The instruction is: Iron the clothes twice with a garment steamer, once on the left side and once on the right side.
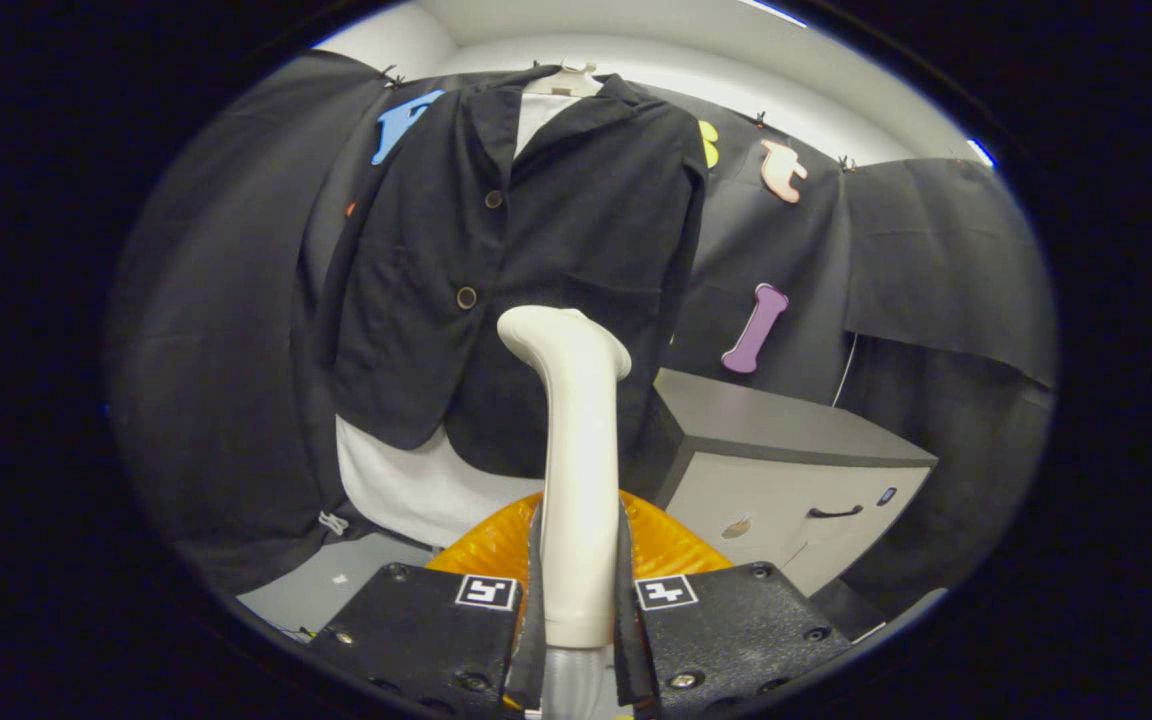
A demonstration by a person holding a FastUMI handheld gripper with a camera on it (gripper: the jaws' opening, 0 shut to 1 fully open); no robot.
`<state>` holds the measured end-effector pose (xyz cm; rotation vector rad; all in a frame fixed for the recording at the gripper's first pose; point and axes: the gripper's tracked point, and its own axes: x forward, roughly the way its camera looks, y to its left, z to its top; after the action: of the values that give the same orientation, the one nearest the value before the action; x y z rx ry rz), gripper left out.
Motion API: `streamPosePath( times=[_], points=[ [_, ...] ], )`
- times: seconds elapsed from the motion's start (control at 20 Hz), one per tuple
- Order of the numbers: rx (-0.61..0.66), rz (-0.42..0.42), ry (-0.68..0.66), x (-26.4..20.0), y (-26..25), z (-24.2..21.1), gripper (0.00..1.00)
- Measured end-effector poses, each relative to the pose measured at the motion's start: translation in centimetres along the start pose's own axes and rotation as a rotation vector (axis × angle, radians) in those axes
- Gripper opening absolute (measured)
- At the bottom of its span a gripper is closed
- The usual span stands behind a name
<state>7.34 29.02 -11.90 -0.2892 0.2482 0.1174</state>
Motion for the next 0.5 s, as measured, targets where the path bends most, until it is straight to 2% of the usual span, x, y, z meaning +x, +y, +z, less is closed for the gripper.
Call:
streamPosePath(
  times=[0.5],
  points=[
    [-0.033,0.037,0.119,1.3,0.9,-7.2,0.3]
  ],
)
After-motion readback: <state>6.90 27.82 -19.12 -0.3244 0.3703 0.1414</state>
